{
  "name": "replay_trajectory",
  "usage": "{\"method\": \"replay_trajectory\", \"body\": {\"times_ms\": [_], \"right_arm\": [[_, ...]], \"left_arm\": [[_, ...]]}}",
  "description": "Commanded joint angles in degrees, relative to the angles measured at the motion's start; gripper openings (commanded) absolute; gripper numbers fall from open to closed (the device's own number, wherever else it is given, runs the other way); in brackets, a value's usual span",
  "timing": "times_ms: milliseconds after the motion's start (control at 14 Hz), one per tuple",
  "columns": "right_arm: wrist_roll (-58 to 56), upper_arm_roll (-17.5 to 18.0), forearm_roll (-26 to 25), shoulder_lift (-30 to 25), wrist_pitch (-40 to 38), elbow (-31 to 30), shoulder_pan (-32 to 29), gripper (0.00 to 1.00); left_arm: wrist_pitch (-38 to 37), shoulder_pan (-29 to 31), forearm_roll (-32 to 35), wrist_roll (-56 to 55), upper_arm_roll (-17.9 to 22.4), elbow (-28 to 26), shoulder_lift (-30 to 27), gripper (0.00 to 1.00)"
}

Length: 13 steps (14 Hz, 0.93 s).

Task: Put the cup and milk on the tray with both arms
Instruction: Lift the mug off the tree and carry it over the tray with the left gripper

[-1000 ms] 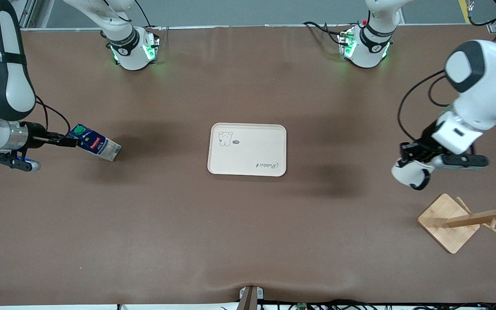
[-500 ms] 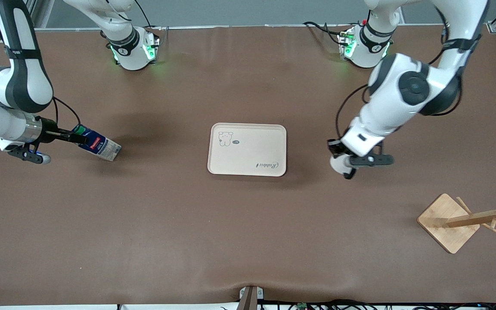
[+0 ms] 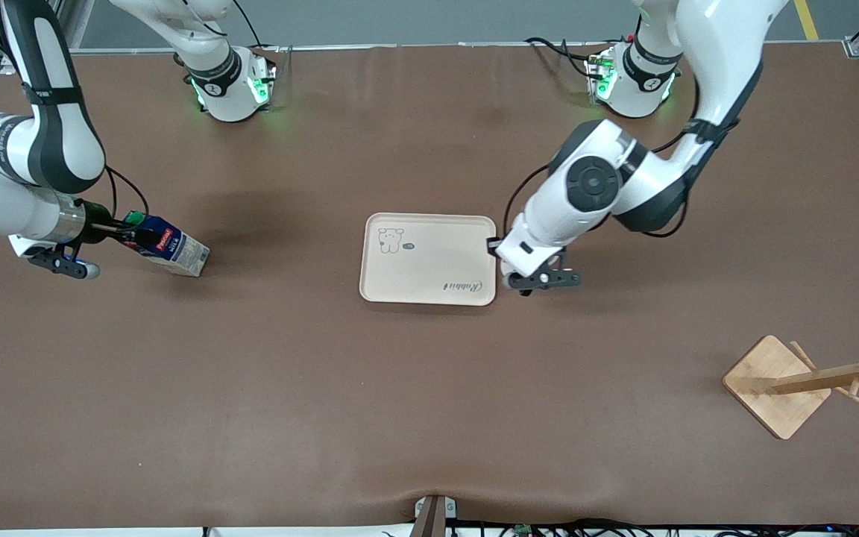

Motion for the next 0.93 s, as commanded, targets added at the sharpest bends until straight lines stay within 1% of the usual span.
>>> {"method": "replay_trajectory", "body": {"times_ms": [0,143,214,286,571,643,714,786,857], "right_arm": [[0.1,0.6,0.5,-1.9,0.8,-2.0,-0.8,0.31],[0.1,0.6,0.5,-1.8,0.8,-1.6,-0.8,0.3],[0.1,0.6,0.5,-1.8,0.8,-1.1,-0.8,0.27],[0.0,0.6,0.5,-1.8,0.7,-0.2,-0.7,0.27],[-0.2,0.6,0.4,-1.4,-0.8,3.8,-0.8,0.27],[-0.2,0.6,0.3,-1.3,-1.7,5.0,-0.7,0.25],[-0.9,0.6,0.3,-1.1,-3.0,6.5,-0.8,0.22],[-2.5,0.6,0.4,-0.4,-4.5,8.3,-0.9,0.14],[-4.2,0.6,0.4,0.2,-6.4,10.0,-1.0,0.01]], "left_arm": [[-2.0,-4.8,3.3,-6.7,0.3,5.5,6.1,0.0],[-2.0,-7.2,3.3,-8.8,1.4,7.1,9.2,0.0],[-2.0,-8.8,3.2,-9.1,1.5,7.2,10.2,0.0],[-2.0,-10.5,3.1,-9.1,2.2,7.5,11.0,0.0],[-2.9,-18.0,2.7,-11.3,8.7,7.8,12.1,0.0],[-3.3,-19.1,2.6,-11.5,10.0,7.8,12.3,0.0],[-3.4,-19.4,2.6,-11.6,10.5,7.8,12.5,0.0],[-3.4,-19.4,2.5,-11.6,10.5,7.8,12.9,0.0],[-3.4,-19.4,2.4,-11.7,10.5,7.9,13.4,0.0]]}}
